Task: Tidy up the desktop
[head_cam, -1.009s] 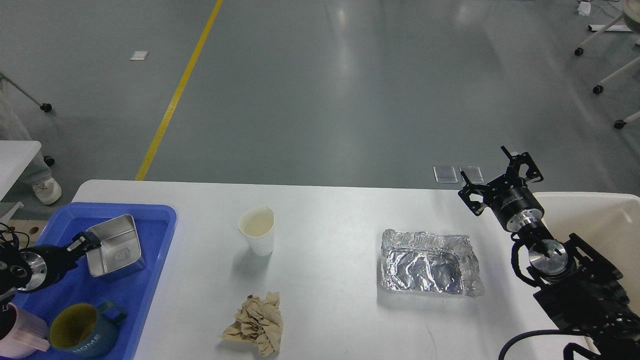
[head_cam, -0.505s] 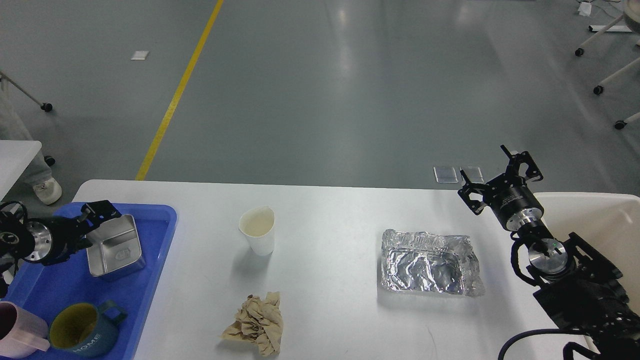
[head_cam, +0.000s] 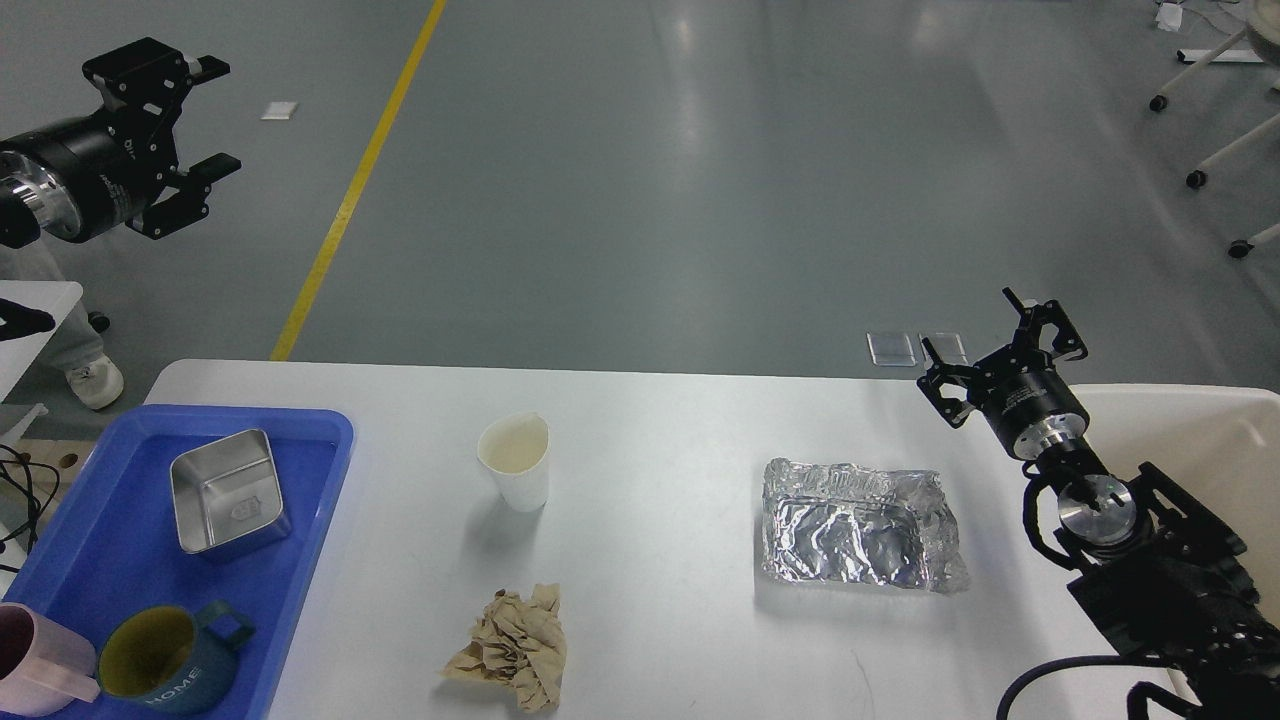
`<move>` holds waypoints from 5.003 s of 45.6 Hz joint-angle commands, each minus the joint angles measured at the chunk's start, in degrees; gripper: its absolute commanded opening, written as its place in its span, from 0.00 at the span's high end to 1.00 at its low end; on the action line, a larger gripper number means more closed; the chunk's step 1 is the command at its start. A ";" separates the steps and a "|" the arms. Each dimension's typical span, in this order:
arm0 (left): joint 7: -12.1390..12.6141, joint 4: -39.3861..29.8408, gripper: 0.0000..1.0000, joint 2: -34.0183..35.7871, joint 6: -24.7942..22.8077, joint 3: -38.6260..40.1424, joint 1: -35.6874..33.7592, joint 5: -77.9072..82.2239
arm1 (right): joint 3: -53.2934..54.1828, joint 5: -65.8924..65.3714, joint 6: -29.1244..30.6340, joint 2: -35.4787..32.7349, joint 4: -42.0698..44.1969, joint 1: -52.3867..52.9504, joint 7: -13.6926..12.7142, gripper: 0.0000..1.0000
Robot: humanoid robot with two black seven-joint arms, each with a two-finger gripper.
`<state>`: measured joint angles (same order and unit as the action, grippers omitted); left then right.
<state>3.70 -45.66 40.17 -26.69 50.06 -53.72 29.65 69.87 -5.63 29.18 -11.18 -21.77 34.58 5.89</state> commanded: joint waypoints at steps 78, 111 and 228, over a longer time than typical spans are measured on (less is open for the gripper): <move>-23.56 16.83 0.03 -23.47 -6.27 20.69 14.87 -28.77 | -1.49 -6.14 1.75 -4.90 -6.43 -2.14 6.41 0.00; -22.94 16.65 0.03 -23.47 -3.89 20.69 10.30 -28.68 | -21.09 -36.90 8.52 -52.14 -44.47 -11.03 11.86 0.00; -23.03 16.65 0.03 -23.56 -2.93 16.04 11.35 -28.42 | -38.05 -87.80 6.42 -29.96 -23.59 3.47 20.30 0.00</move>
<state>-19.25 -29.10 16.08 -29.71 68.48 -42.12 1.33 34.40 -93.33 35.61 -43.72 -46.68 36.71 26.19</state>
